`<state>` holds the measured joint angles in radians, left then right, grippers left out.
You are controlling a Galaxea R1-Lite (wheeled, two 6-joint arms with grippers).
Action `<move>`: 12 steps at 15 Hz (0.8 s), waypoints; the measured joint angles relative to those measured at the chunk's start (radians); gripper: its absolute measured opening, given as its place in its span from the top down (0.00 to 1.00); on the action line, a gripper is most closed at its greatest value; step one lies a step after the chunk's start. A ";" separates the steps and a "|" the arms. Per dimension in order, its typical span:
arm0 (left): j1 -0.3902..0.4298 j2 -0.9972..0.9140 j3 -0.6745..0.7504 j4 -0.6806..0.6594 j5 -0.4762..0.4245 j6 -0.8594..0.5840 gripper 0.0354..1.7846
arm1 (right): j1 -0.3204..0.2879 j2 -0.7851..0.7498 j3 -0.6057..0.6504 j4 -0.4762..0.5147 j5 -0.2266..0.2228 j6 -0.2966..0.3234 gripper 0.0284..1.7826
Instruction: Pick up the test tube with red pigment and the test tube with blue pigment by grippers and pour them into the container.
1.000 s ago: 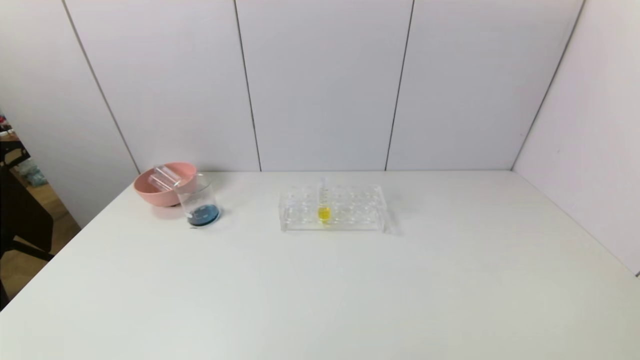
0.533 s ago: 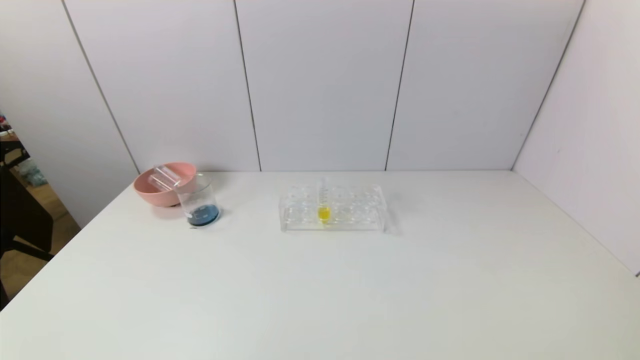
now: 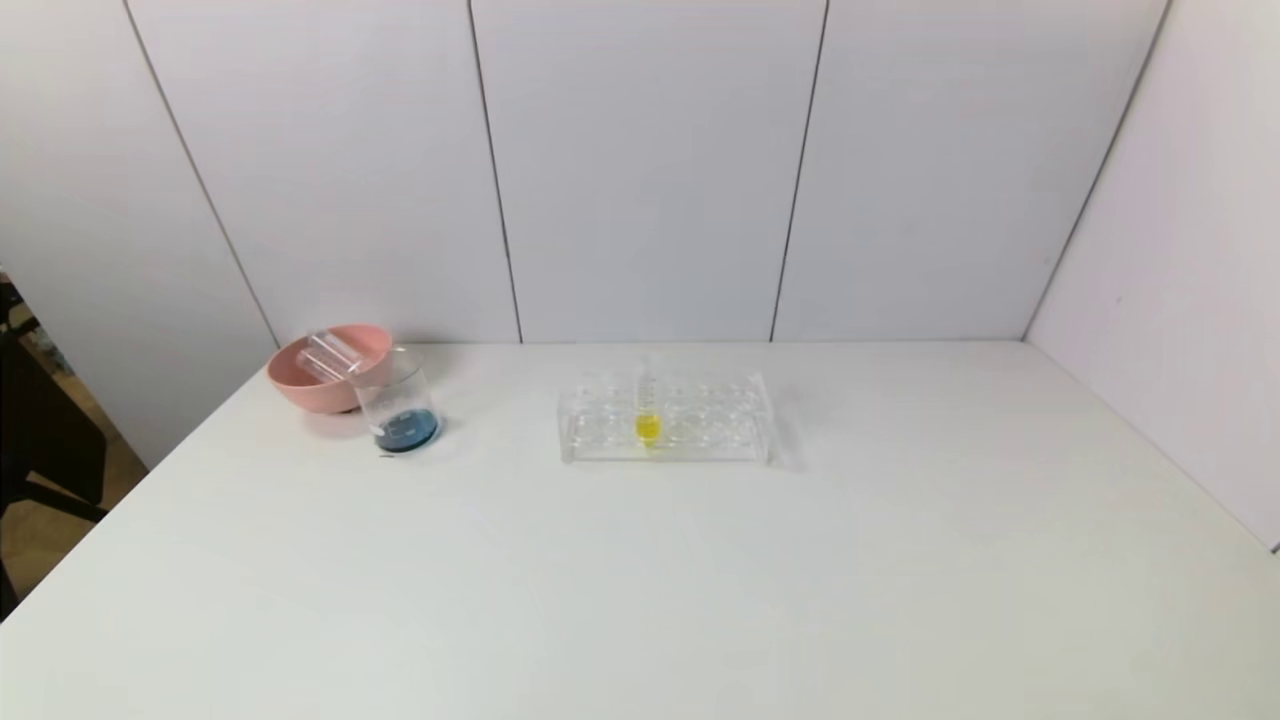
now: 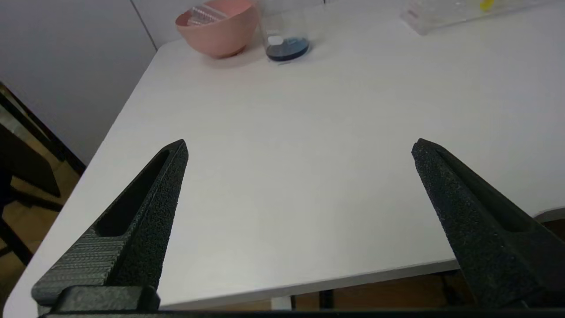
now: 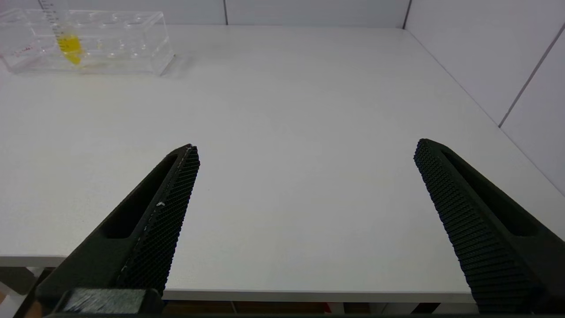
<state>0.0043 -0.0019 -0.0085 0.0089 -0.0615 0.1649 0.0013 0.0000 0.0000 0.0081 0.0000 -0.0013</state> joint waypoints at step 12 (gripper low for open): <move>0.000 0.000 0.009 0.005 0.049 -0.131 0.01 | 0.000 0.000 0.000 0.000 0.000 0.000 0.00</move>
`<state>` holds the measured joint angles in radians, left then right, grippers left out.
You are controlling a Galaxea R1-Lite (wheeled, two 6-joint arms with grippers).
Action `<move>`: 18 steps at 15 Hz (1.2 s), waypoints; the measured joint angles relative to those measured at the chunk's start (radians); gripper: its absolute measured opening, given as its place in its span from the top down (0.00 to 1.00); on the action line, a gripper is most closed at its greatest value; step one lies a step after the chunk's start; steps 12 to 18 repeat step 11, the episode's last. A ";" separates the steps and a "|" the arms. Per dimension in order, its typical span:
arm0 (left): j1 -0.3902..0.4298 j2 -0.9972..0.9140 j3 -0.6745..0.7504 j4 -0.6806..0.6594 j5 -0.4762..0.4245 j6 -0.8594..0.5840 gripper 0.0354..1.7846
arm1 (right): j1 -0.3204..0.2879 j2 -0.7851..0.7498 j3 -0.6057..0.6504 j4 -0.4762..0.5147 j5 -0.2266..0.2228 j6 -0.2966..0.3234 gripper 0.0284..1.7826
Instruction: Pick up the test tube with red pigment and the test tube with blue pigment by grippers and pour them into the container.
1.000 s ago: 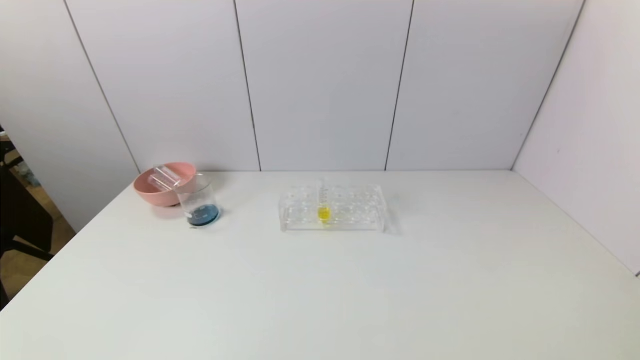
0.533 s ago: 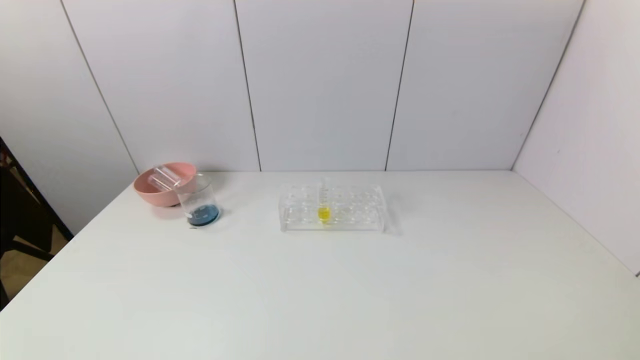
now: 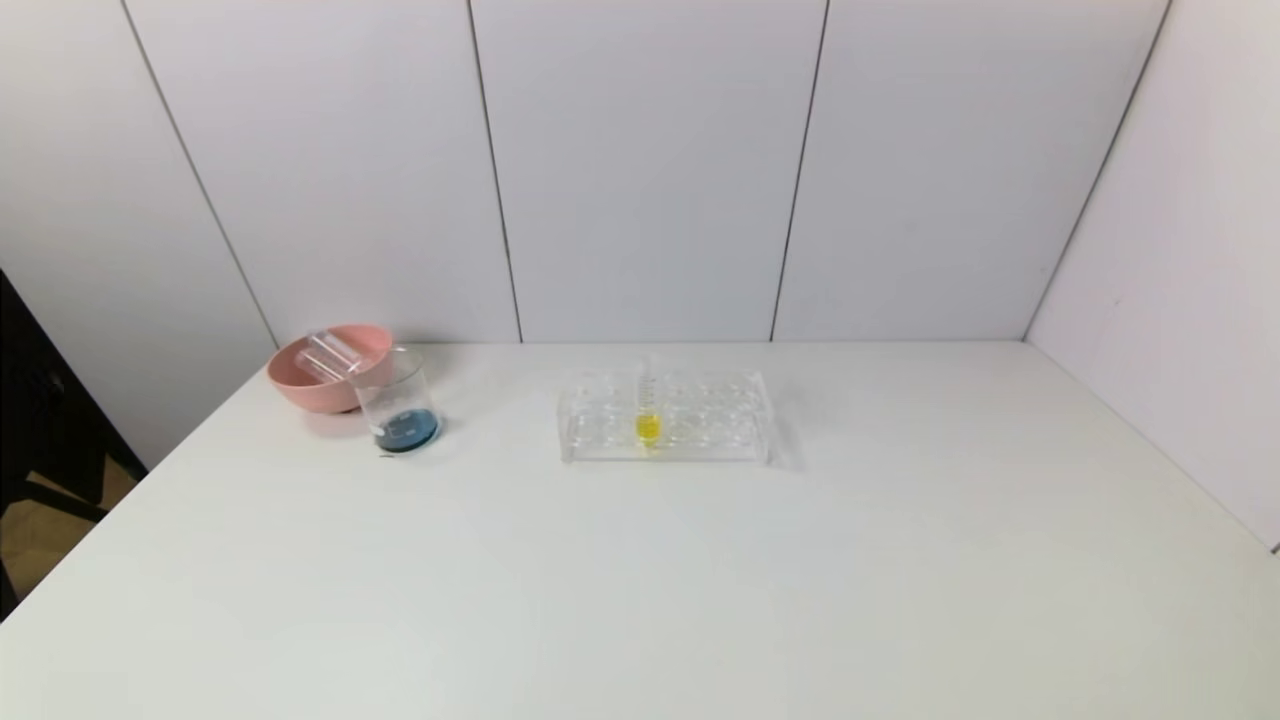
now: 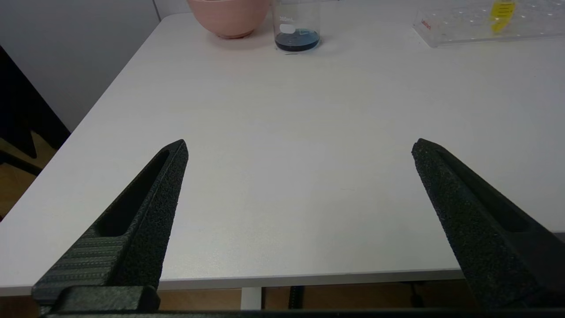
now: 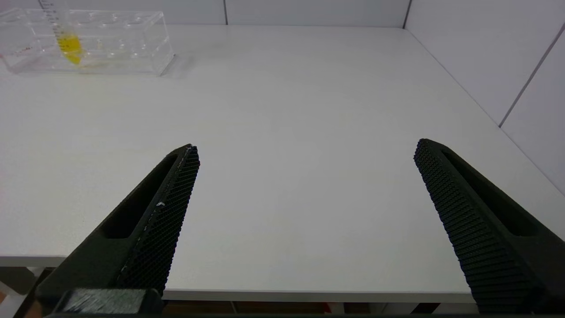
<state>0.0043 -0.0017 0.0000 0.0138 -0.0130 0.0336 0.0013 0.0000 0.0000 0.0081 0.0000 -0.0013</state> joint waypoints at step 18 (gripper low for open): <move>0.000 0.000 0.000 0.000 0.000 0.000 0.01 | 0.000 0.000 0.000 0.000 0.000 0.000 0.00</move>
